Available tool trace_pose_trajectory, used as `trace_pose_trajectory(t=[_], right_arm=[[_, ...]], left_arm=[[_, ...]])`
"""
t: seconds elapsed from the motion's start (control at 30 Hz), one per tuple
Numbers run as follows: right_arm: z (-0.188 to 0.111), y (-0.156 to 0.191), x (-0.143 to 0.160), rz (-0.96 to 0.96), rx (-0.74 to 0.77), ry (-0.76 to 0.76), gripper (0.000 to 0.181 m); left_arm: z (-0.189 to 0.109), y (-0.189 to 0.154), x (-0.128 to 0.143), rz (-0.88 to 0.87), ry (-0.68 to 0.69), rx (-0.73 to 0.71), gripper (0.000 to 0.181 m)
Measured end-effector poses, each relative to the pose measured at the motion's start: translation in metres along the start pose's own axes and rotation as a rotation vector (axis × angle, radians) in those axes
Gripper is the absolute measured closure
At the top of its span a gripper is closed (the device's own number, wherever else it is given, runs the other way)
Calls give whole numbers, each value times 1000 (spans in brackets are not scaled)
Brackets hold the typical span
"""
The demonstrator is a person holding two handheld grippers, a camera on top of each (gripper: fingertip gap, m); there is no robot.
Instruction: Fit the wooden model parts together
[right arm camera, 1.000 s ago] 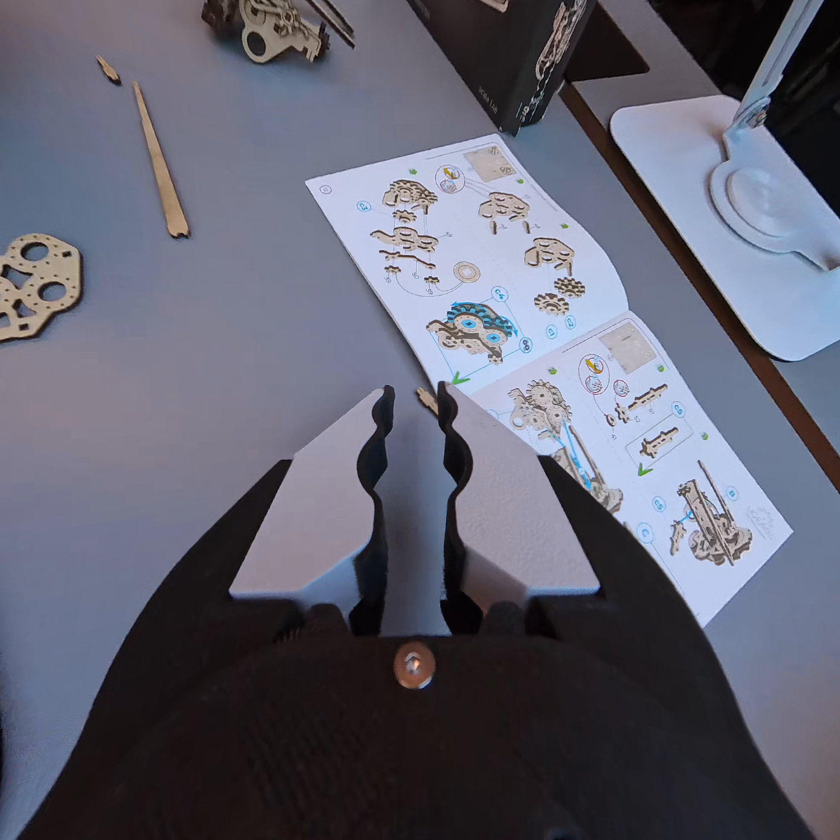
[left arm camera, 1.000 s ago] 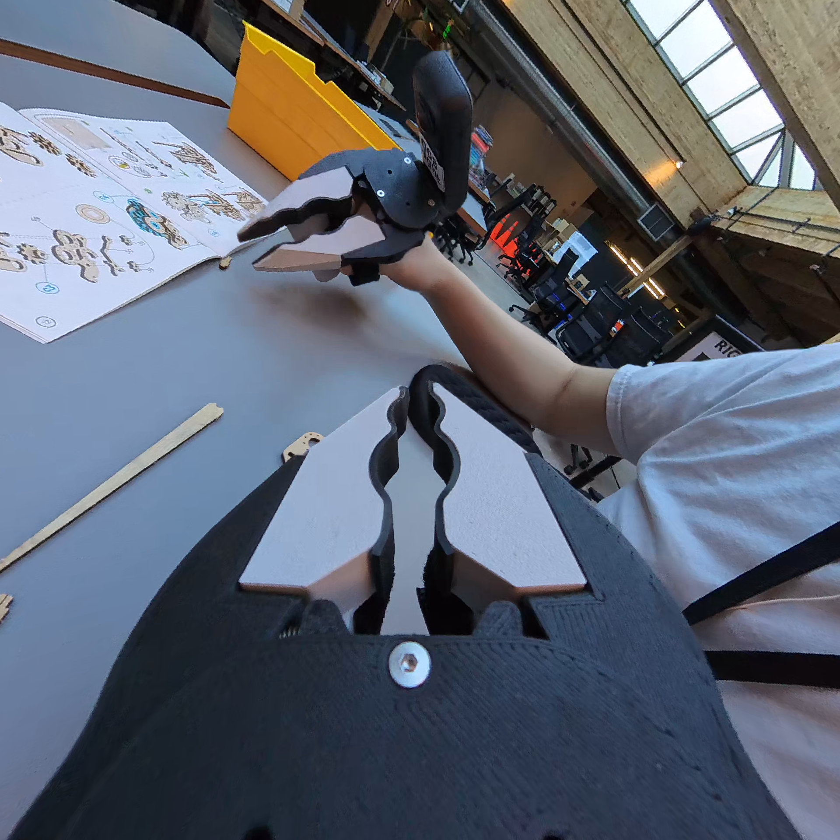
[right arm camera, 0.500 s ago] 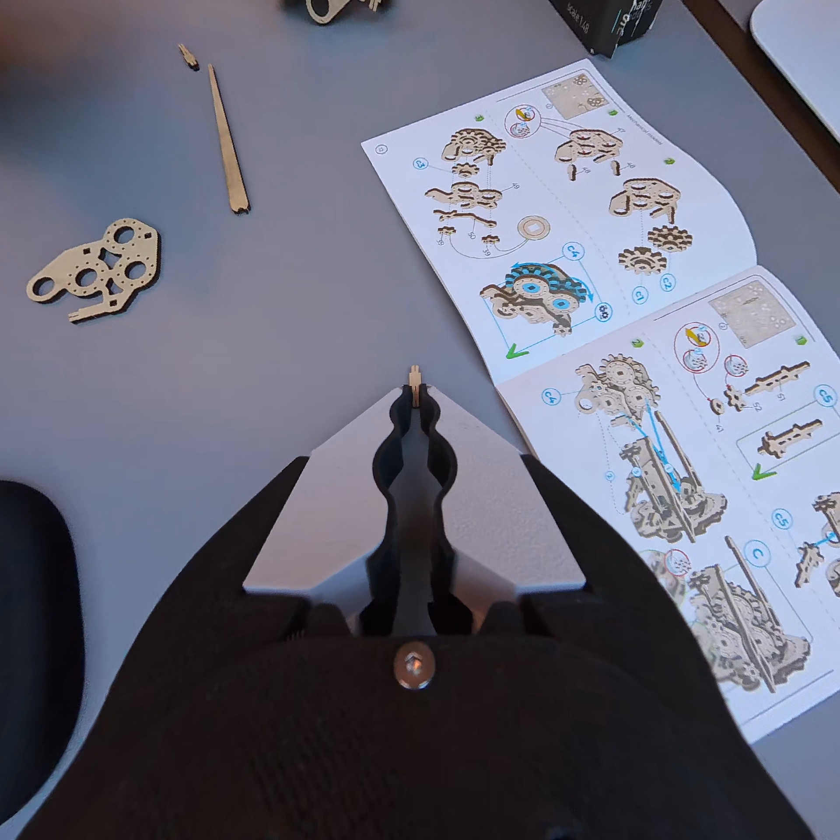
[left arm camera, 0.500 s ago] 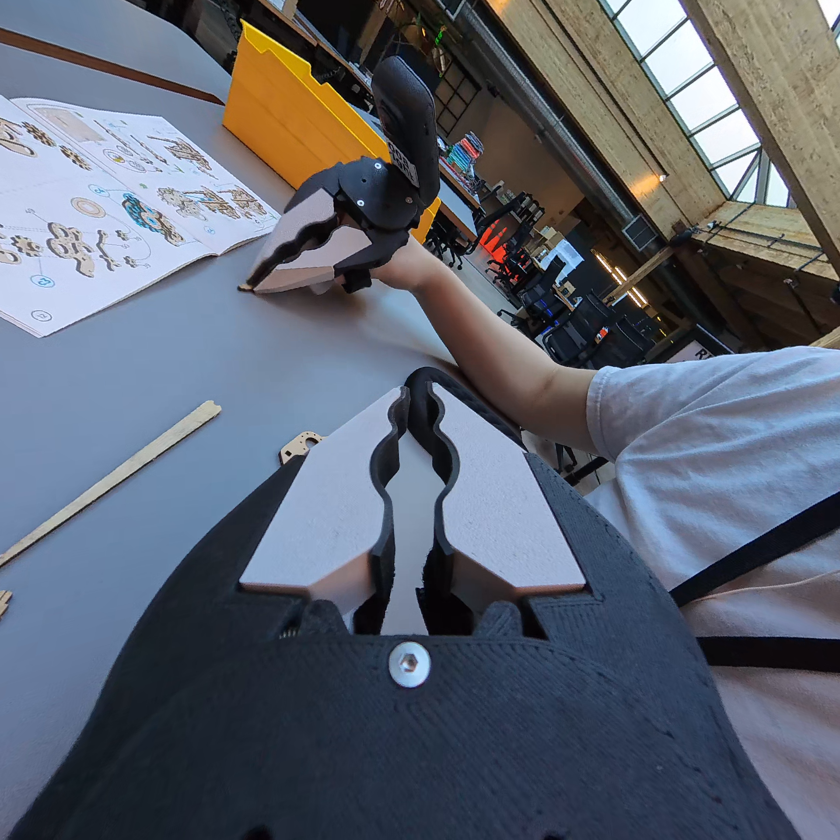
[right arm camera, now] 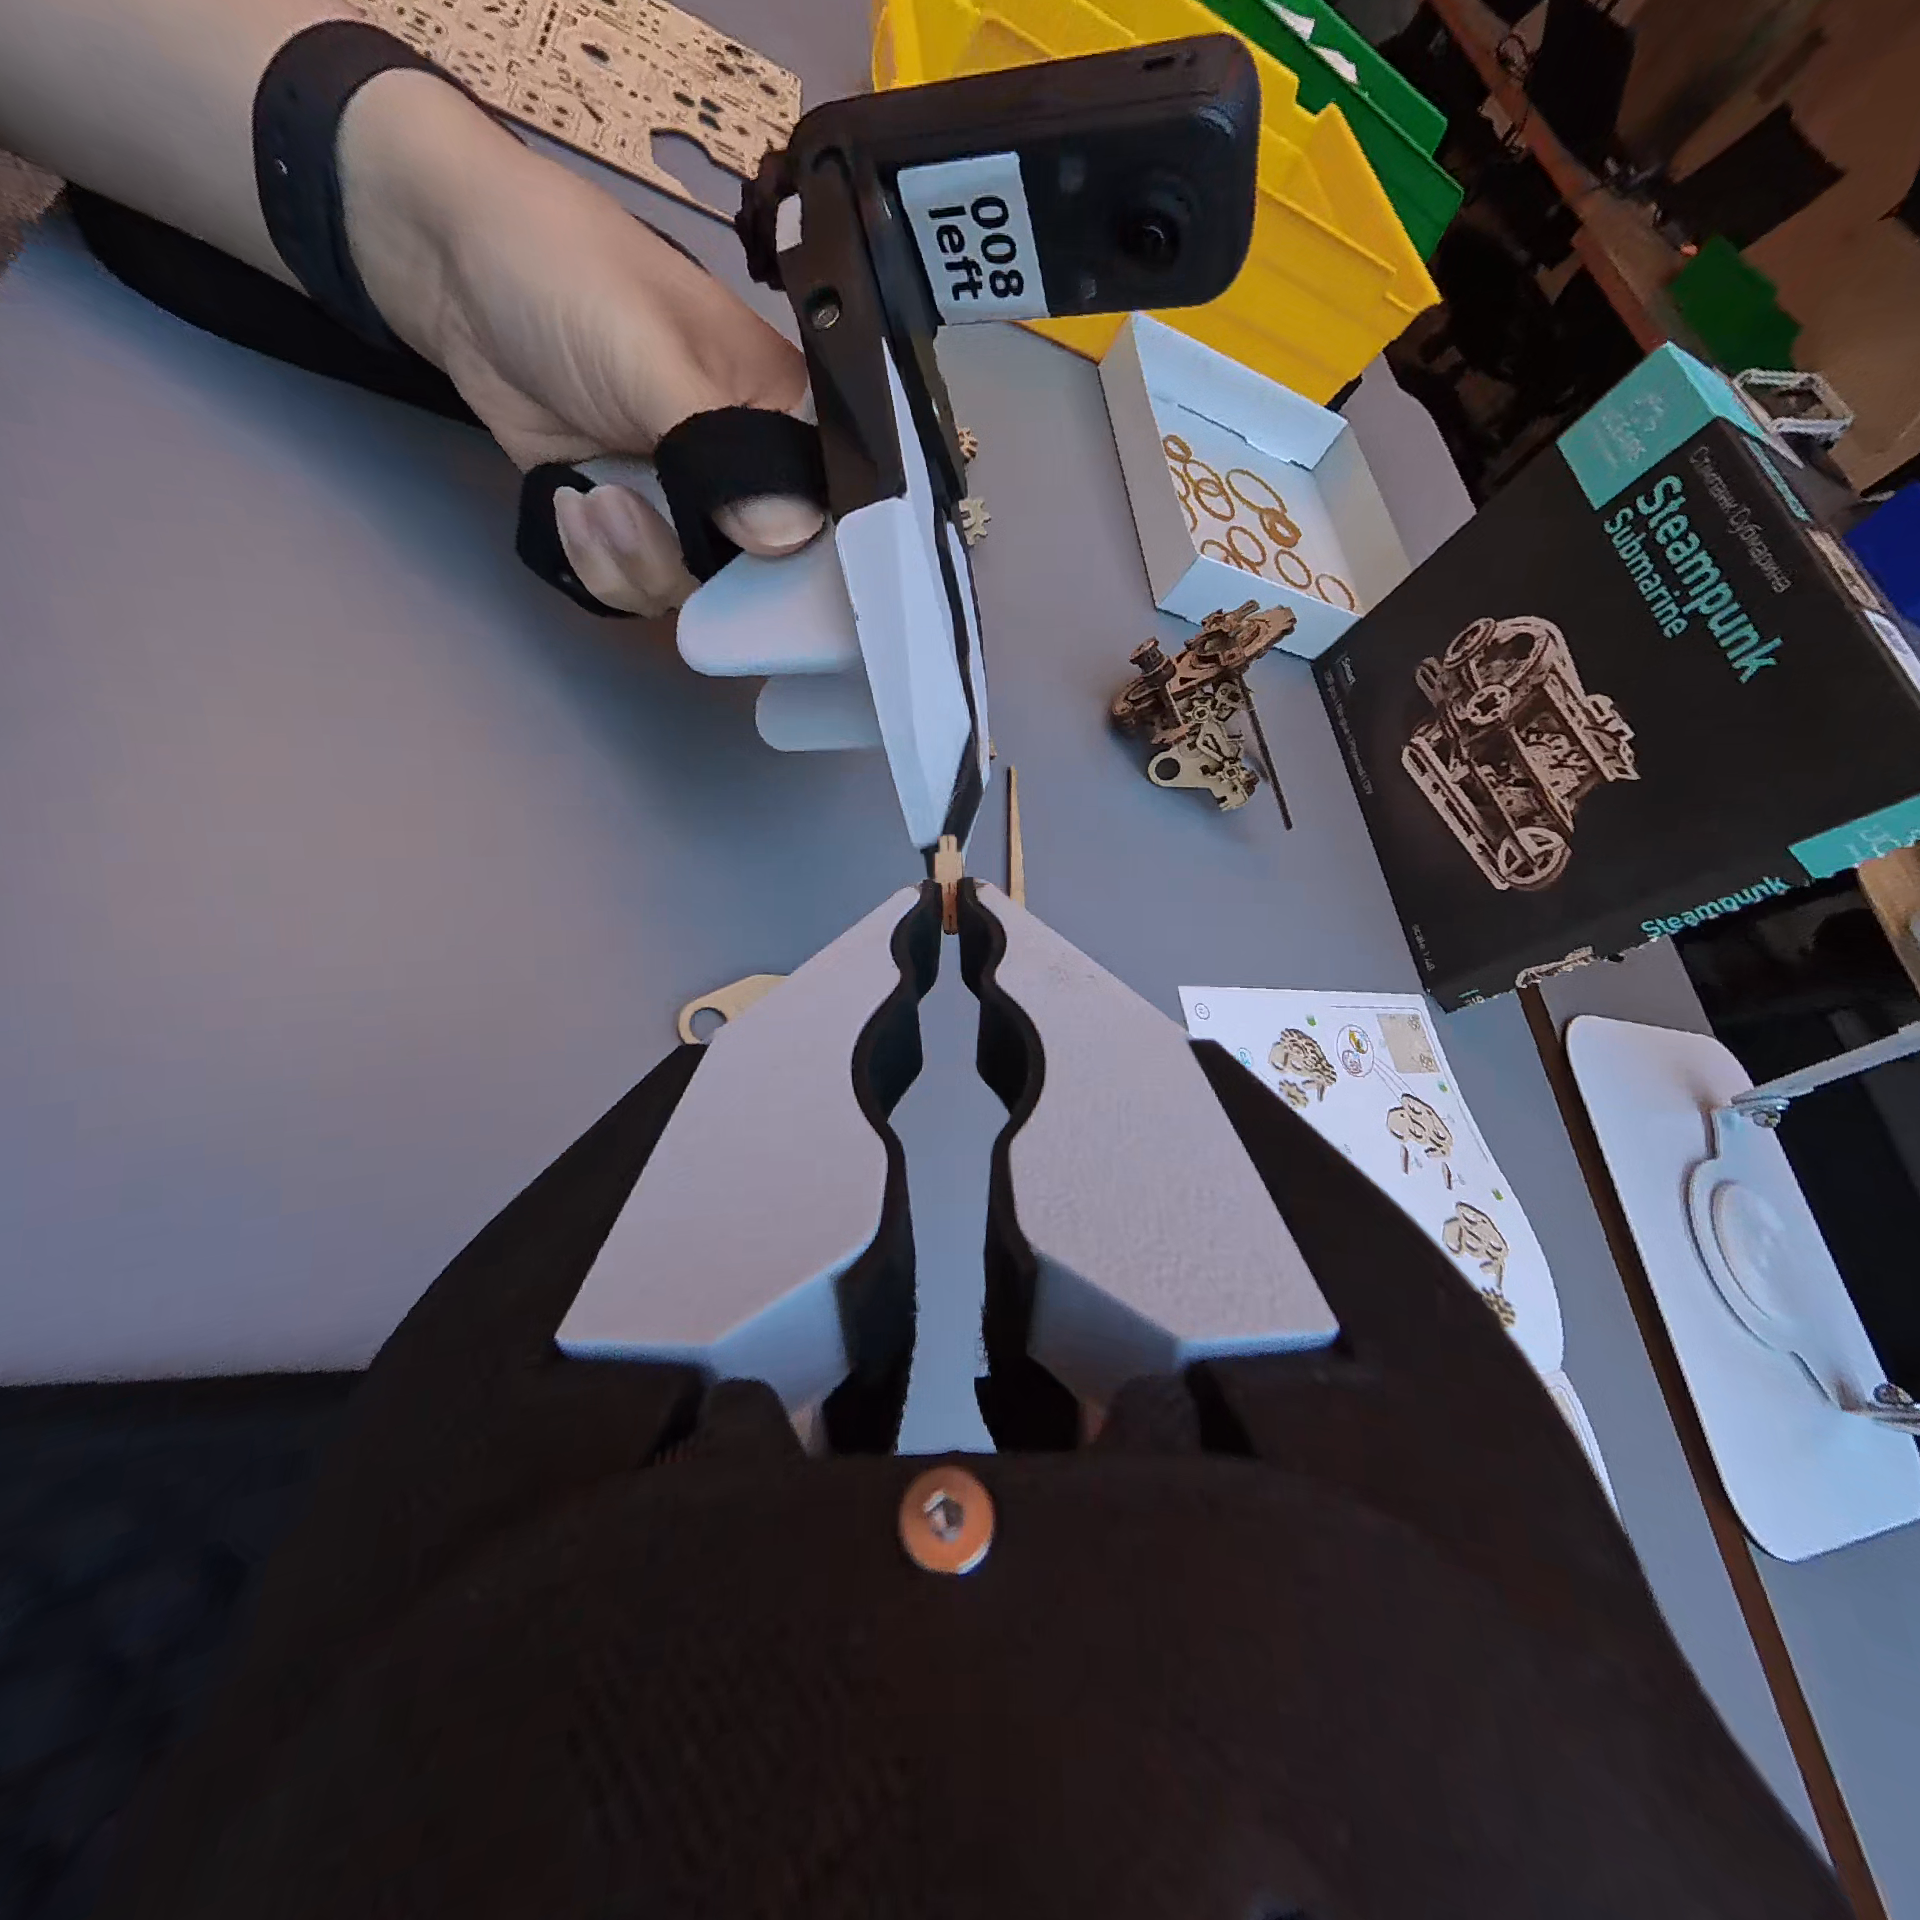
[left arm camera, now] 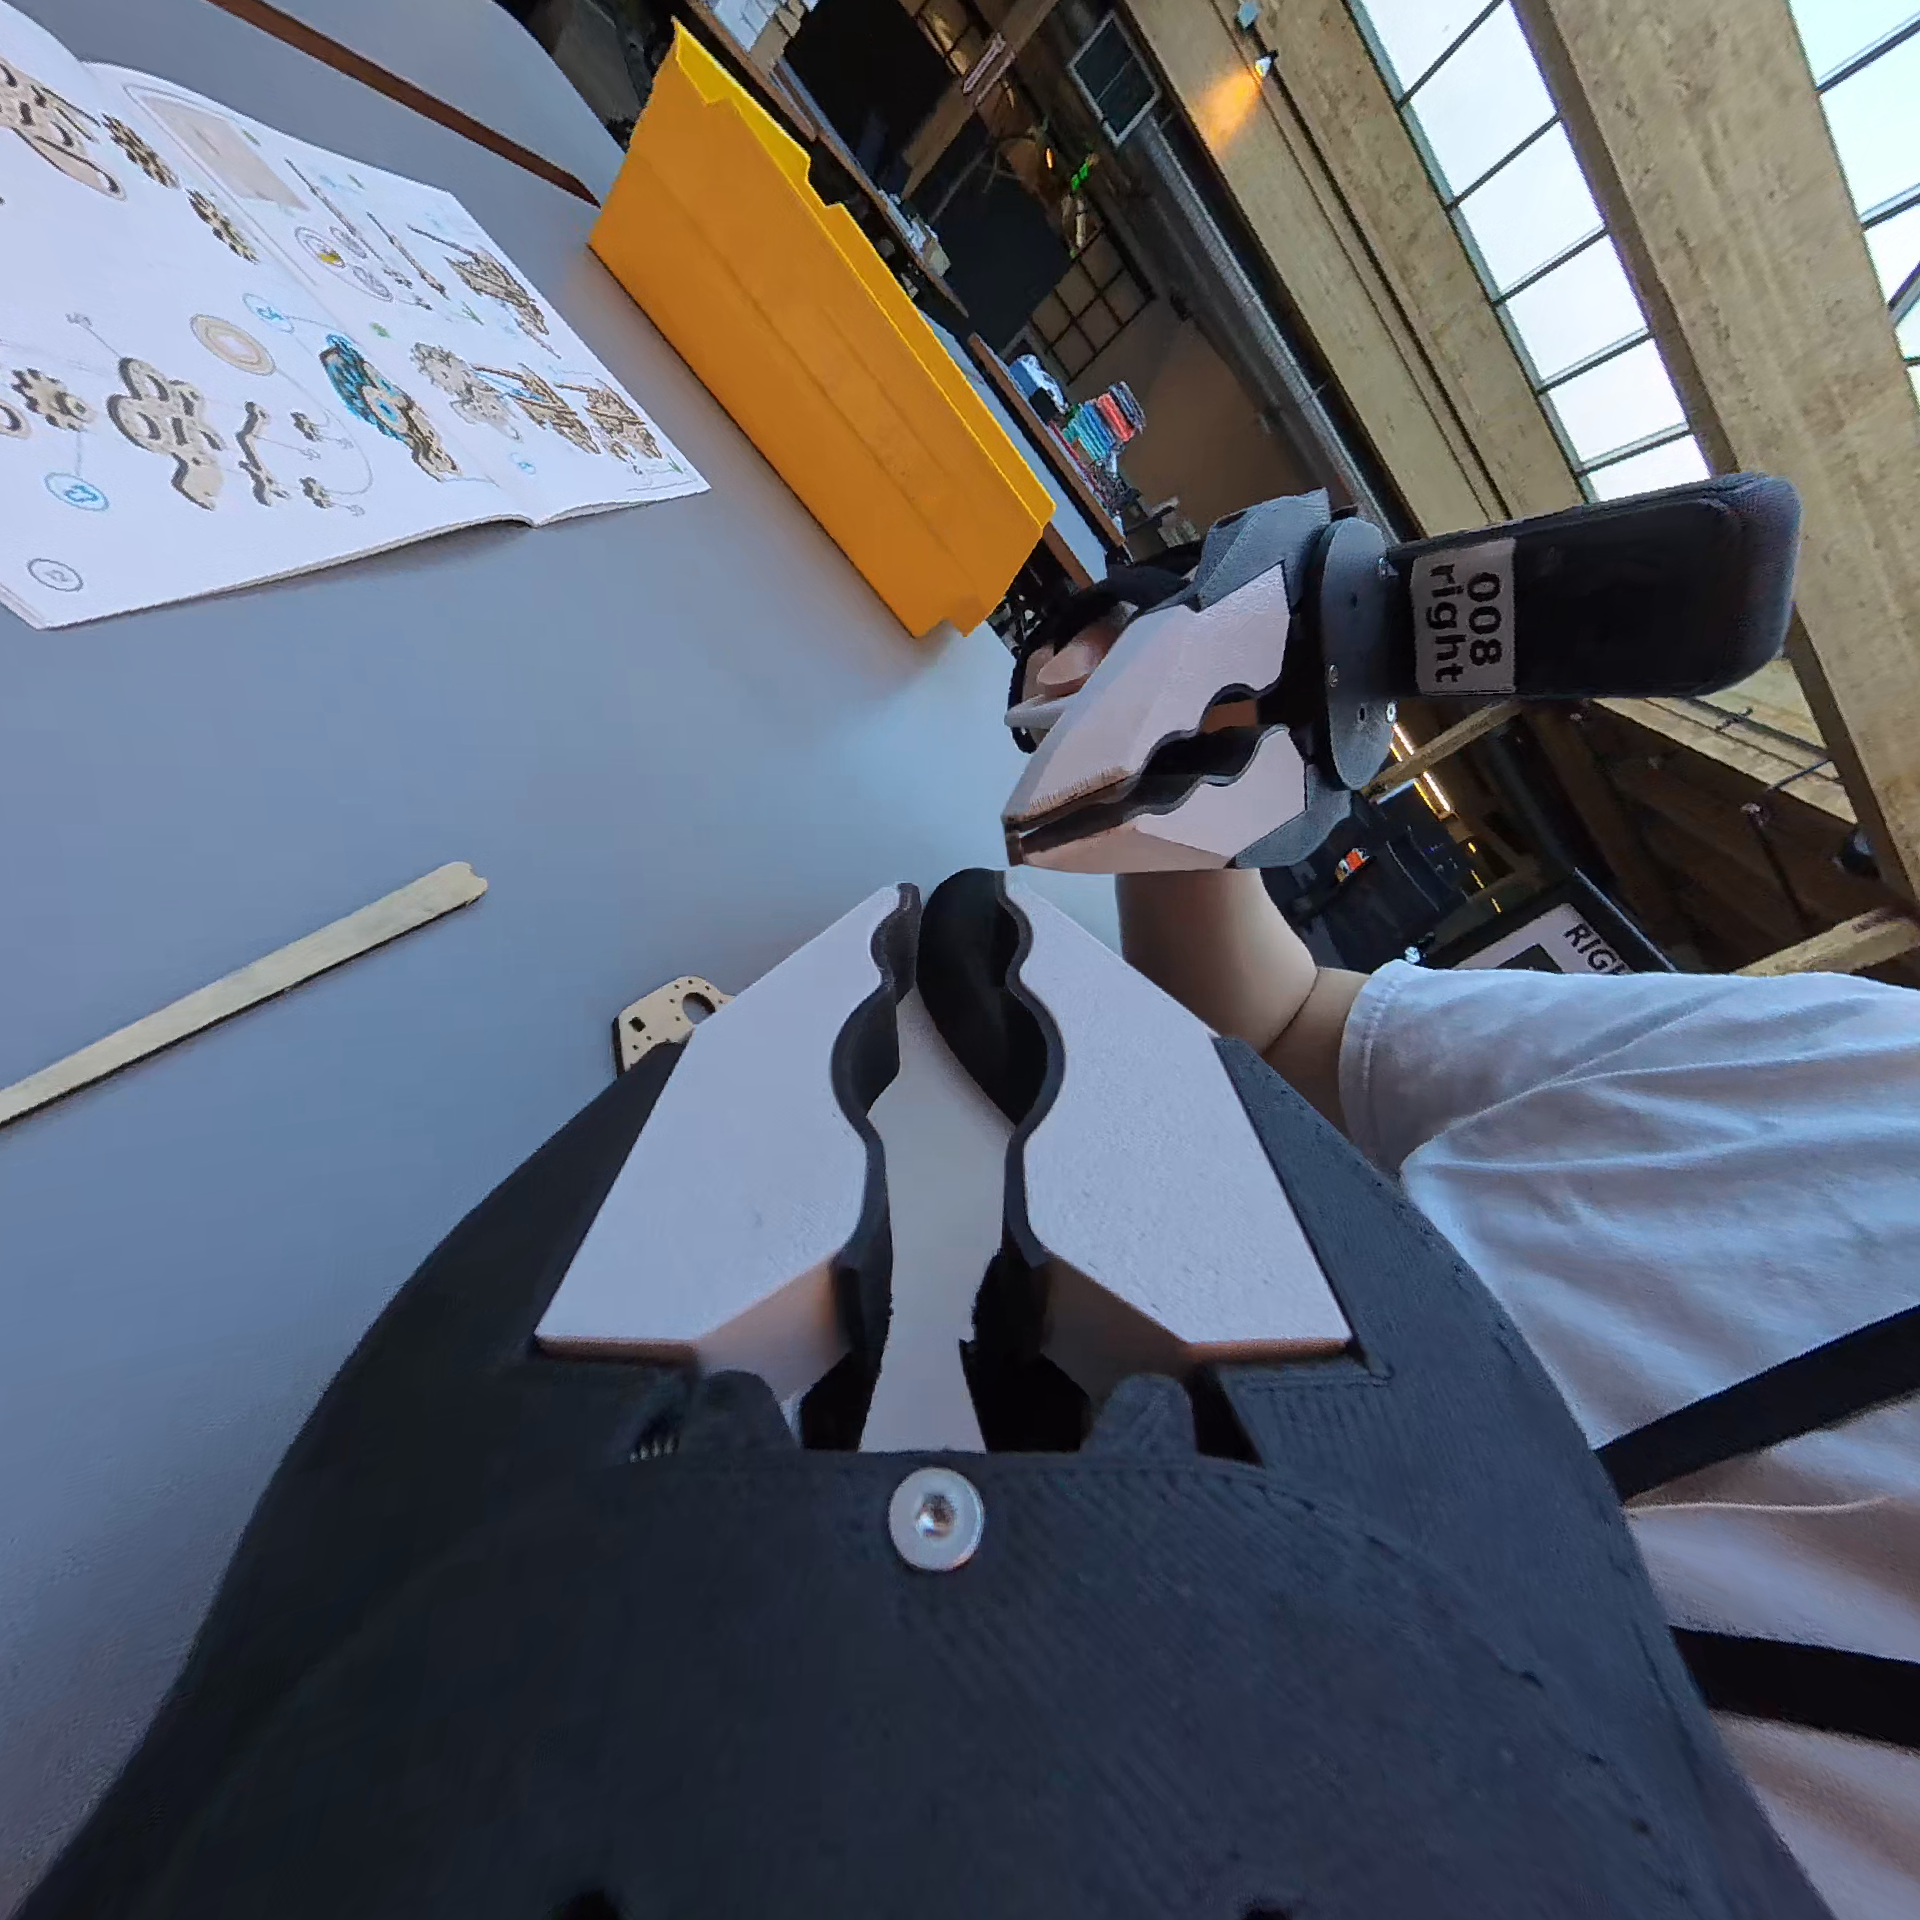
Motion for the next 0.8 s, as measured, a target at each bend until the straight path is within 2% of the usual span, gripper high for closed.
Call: trace_pose_trajectory(t=[0.6,0.8], right_arm=[[5,2,5,-25,15,40,179],[4,1,4,-33,29,46,179]], left_arm=[[0,-3,3,1,23,29,173],[0,-1,3,9,30,12,166]])
Point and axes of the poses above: each gripper's, where its closed fingertips meet, z out along the fingers, x out of its underside, y = z × x across the jaws, the point moved 1 cm from there along -z, back along the fingers, and after that the axes turned 7 degrees about z, right-handed, at the moved point
